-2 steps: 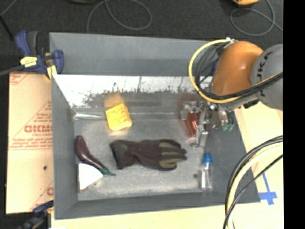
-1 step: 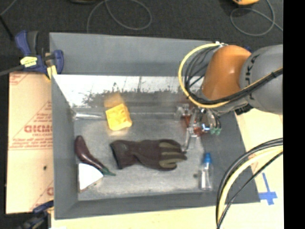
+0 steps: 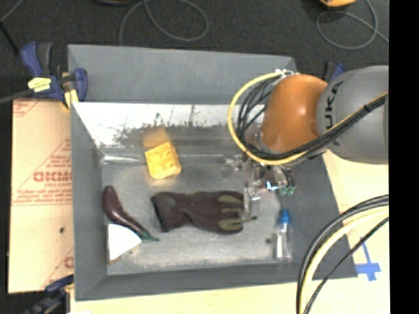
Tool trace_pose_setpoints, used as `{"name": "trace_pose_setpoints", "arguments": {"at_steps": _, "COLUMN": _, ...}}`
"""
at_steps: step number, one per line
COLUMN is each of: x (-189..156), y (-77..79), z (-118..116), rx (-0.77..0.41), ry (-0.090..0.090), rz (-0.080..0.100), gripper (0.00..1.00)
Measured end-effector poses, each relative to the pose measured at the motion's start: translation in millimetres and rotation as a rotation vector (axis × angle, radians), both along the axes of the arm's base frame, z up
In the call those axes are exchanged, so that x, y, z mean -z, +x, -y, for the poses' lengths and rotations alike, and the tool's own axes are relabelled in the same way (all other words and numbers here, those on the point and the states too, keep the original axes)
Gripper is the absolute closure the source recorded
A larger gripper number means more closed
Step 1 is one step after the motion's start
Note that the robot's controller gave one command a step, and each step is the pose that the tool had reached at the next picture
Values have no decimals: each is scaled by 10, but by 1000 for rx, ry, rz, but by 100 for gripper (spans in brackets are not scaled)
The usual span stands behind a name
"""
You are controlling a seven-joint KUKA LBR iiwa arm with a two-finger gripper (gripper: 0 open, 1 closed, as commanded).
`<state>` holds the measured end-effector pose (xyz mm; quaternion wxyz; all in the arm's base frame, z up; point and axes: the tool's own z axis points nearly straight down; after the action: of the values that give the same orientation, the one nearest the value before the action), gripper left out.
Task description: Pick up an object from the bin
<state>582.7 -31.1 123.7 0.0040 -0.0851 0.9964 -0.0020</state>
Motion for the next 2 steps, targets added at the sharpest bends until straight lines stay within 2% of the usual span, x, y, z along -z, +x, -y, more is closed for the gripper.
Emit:
{"name": "trace_pose_setpoints", "arguments": {"at_steps": 1, "x": 451, "y": -9, "z": -325, "rx": 132, "ry": 3, "rz": 0, "gripper": 0}}
{"name": "trace_pose_setpoints", "arguments": {"at_steps": 2, "x": 514, "y": -86, "z": -521, "rx": 138, "ry": 2, "rz": 3, "gripper": 100}}
